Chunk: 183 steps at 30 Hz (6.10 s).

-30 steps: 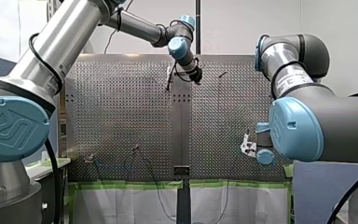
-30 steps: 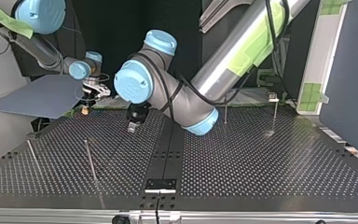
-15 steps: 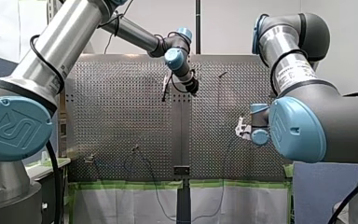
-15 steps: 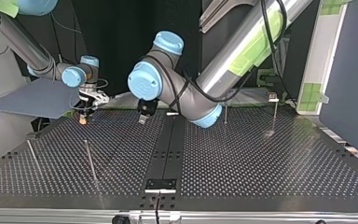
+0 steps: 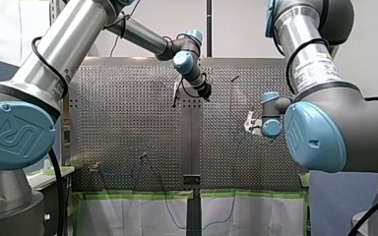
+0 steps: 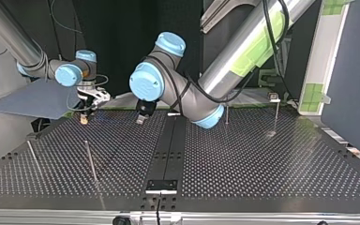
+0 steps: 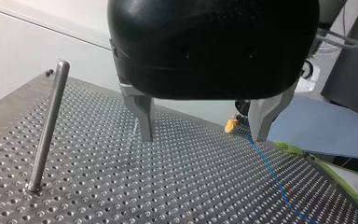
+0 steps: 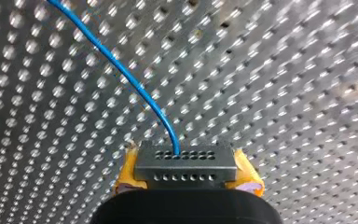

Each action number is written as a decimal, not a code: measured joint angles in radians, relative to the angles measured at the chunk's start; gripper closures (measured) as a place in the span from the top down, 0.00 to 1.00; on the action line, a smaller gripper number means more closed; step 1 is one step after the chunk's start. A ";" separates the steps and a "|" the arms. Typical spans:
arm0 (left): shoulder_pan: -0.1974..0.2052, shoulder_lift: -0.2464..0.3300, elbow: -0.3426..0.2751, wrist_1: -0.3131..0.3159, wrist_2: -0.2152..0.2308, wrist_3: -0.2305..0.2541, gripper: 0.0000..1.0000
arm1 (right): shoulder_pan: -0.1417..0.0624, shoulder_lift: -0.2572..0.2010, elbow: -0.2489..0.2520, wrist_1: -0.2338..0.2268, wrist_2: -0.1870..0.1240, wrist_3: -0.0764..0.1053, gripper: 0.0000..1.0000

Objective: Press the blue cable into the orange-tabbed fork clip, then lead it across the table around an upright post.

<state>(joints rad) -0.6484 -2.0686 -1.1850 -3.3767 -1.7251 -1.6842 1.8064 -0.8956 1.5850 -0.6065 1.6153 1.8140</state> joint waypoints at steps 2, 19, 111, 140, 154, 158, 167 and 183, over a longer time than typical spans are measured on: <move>0.000 0.000 0.000 0.001 0.004 -0.003 1.00 | 0.003 -0.021 0.000 0.021 -0.008 0.009 0.00; -0.007 0.000 0.000 0.062 0.088 -0.107 1.00 | 0.008 -0.188 0.015 0.188 -0.094 0.059 0.00; -0.053 0.061 0.001 0.236 0.234 -0.824 1.00 | -0.003 -0.643 0.118 0.234 -0.323 0.094 0.00; -0.045 0.023 0.001 0.346 0.159 -0.959 1.00 | 0.038 -0.649 0.119 0.234 -0.347 0.095 0.00; -0.046 -0.025 0.004 0.372 0.176 -0.982 1.00 | 0.041 -0.649 0.119 0.233 -0.347 0.095 0.00; -0.044 -0.025 0.004 0.373 0.175 -0.982 1.00 | 0.042 -0.649 0.119 0.233 -0.347 0.095 0.00; -0.043 -0.021 0.004 0.383 0.169 -0.972 0.96 | 0.043 -0.649 0.119 0.231 -0.346 0.094 0.00; -0.040 0.022 0.004 0.385 0.121 -0.896 0.00 | 0.044 -0.650 0.119 0.233 -0.345 0.093 0.00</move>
<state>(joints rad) -0.6880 -2.0466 -1.1808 -2.9915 -1.6041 -2.5802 1.8505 -1.5453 1.7036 -0.3736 1.2703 1.9071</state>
